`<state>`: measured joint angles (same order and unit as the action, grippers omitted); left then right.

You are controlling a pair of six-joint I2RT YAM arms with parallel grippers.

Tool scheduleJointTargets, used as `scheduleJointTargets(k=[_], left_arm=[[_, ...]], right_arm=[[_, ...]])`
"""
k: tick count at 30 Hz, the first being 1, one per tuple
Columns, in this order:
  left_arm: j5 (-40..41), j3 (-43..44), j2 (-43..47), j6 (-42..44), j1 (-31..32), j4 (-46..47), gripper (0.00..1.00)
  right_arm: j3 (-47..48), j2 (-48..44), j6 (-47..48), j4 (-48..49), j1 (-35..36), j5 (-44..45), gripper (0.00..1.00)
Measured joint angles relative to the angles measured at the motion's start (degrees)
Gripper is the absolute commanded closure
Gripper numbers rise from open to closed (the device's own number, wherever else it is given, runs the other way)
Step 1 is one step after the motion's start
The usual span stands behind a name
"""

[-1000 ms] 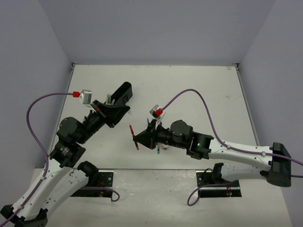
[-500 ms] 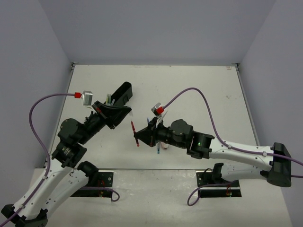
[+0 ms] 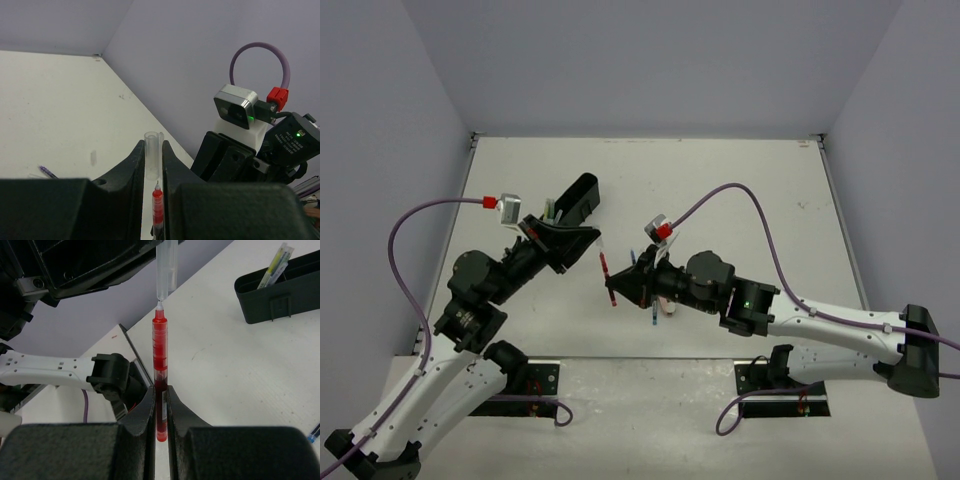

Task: Sort the stationery into containers
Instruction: Close the pen cap on the pen.

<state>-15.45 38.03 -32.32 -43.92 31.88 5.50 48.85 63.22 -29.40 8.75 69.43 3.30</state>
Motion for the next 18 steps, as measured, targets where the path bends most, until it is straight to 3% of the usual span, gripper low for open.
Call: scheduleJointTargets(k=[18], left_arm=[[-2.7,-1.3,-0.1,-1.6,0.0,3.2,1.00]], right_arm=[[2.9,0.0,1.3,-2.1,0.0,1.8,1.00]])
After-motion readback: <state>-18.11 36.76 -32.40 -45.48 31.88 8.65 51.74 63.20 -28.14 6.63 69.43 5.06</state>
